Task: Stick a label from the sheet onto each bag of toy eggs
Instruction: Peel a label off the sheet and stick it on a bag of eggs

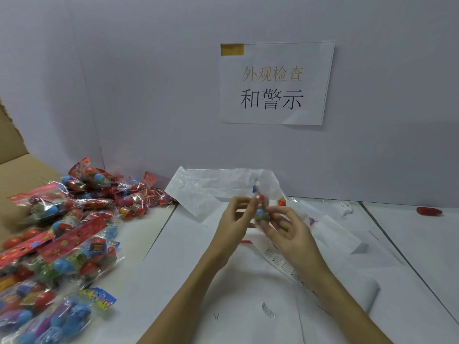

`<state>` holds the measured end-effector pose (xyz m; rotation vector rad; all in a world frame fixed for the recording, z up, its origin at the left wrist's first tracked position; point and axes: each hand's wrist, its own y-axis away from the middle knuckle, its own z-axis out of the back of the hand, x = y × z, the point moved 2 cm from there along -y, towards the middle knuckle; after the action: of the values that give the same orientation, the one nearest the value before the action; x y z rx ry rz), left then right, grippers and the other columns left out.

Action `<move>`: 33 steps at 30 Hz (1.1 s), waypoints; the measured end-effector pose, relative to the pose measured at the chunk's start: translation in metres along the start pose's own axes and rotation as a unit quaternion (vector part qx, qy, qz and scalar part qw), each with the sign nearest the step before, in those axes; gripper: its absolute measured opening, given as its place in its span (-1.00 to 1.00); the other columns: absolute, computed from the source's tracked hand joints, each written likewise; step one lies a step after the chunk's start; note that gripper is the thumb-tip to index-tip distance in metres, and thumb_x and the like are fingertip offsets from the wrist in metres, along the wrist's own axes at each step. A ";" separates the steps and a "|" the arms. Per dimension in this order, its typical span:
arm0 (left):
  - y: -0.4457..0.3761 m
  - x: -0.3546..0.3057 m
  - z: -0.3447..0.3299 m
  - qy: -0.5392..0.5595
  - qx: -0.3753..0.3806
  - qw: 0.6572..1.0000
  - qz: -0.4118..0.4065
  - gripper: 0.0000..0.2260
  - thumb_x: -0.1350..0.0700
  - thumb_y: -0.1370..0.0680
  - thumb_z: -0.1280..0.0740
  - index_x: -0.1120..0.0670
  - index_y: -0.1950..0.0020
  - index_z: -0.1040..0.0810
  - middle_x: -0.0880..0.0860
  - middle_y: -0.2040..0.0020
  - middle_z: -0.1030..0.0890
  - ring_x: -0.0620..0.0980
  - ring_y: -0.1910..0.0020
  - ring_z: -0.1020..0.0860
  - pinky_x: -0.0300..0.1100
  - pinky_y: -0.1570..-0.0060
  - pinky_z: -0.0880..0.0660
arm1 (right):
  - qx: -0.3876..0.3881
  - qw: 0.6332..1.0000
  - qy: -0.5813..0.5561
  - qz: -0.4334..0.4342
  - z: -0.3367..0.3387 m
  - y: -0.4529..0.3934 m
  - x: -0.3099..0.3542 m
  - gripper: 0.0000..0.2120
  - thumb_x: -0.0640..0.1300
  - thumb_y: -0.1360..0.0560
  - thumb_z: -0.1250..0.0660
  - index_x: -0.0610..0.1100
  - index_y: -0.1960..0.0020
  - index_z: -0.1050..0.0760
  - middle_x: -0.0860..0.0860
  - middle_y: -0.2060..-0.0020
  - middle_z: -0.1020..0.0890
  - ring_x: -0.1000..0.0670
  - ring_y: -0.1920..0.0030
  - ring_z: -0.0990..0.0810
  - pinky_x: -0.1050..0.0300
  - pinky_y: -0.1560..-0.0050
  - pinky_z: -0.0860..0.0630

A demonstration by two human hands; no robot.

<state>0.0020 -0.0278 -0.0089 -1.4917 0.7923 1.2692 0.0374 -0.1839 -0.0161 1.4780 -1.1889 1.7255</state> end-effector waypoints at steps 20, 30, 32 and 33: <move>0.004 -0.002 0.005 0.050 0.001 0.999 0.011 -0.64 -0.10 -0.50 -0.55 -0.14 -0.26 -0.59 -0.10 -0.24 -0.62 -0.13 -0.10 -0.67 -0.13 0.11 -0.68 | -0.013 0.990 -0.097 -0.100 0.004 -0.003 -0.007 -0.59 -0.14 -0.54 -0.48 -0.08 -0.36 -0.51 -0.12 -0.12 -0.75 -0.12 -0.13 -0.75 0.06 -0.14 -0.67; -0.002 0.005 0.012 0.045 -0.041 0.997 0.039 -0.63 -0.23 -0.58 -0.25 -0.09 -0.22 -0.69 -0.08 -0.18 -0.69 -0.02 -0.18 -0.66 -0.15 -0.03 -0.65 | -0.112 0.889 -0.386 -0.217 0.050 -0.003 0.026 -0.66 -0.25 -0.59 -0.39 -0.41 -0.31 -0.56 -0.31 -0.15 -0.69 -0.17 -0.09 -0.70 0.04 -0.06 -0.71; -0.005 0.008 0.015 0.045 -0.071 0.996 0.041 -0.63 -0.21 -0.62 -0.23 -0.03 -0.16 -0.71 -0.07 -0.12 -0.72 0.02 -0.16 -0.66 -0.04 -0.07 -0.63 | -0.127 0.809 -0.568 -0.084 0.093 0.002 0.052 -0.64 -0.18 -0.62 -0.35 -0.26 -0.39 -0.55 -0.22 -0.18 -0.68 -0.14 -0.11 -0.70 0.03 -0.02 -0.71; -0.005 0.009 0.016 0.048 -0.078 0.995 0.047 -0.64 -0.18 -0.66 -0.22 -0.01 -0.11 -0.73 -0.06 -0.08 -0.74 0.05 -0.14 -0.66 0.01 -0.08 -0.63 | -0.123 0.742 -0.659 0.003 0.115 0.009 0.061 -0.61 -0.13 -0.65 -0.34 -0.20 -0.45 -0.51 -0.19 -0.29 -0.64 -0.14 -0.23 -0.66 -0.02 -0.10 -0.69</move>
<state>0.0040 -0.0097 -0.0160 -1.6677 0.8495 1.3634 0.0692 -0.2977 0.0398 2.5354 -1.8993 0.1926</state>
